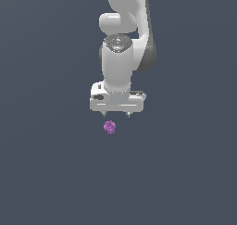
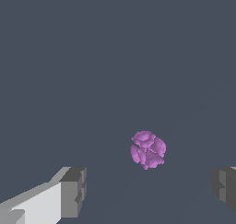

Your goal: Pick up the object and move it to a goal position.

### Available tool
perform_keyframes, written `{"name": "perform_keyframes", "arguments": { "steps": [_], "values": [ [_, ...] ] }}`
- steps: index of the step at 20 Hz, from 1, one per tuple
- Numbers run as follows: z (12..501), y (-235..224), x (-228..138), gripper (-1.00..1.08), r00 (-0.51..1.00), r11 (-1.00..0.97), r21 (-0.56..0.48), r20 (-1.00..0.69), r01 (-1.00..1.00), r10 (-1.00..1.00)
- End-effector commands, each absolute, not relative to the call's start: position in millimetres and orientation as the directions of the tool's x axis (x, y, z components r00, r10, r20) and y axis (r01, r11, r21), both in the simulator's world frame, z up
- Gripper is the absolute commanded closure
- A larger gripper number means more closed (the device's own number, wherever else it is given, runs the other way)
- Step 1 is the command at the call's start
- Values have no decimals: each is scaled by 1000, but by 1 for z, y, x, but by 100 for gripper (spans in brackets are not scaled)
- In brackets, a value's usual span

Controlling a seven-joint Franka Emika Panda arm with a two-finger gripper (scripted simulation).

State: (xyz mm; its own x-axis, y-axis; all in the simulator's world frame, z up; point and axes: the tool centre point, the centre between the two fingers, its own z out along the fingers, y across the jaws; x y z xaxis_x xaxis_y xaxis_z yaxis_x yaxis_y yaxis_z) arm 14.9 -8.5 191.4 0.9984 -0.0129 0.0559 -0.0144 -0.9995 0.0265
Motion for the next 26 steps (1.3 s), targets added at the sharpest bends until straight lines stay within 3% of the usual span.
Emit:
{"name": "perform_keyframes", "arguments": {
  "steps": [1,14,26],
  "values": [
    [191,-9,15,-92,998,-1000,27,56,-14,-13],
    [192,5,7,-92,998,-998,32,39,44,46],
    [128,-25,-1,-92,982,-982,4,15,-190,-189]
  ]
}}
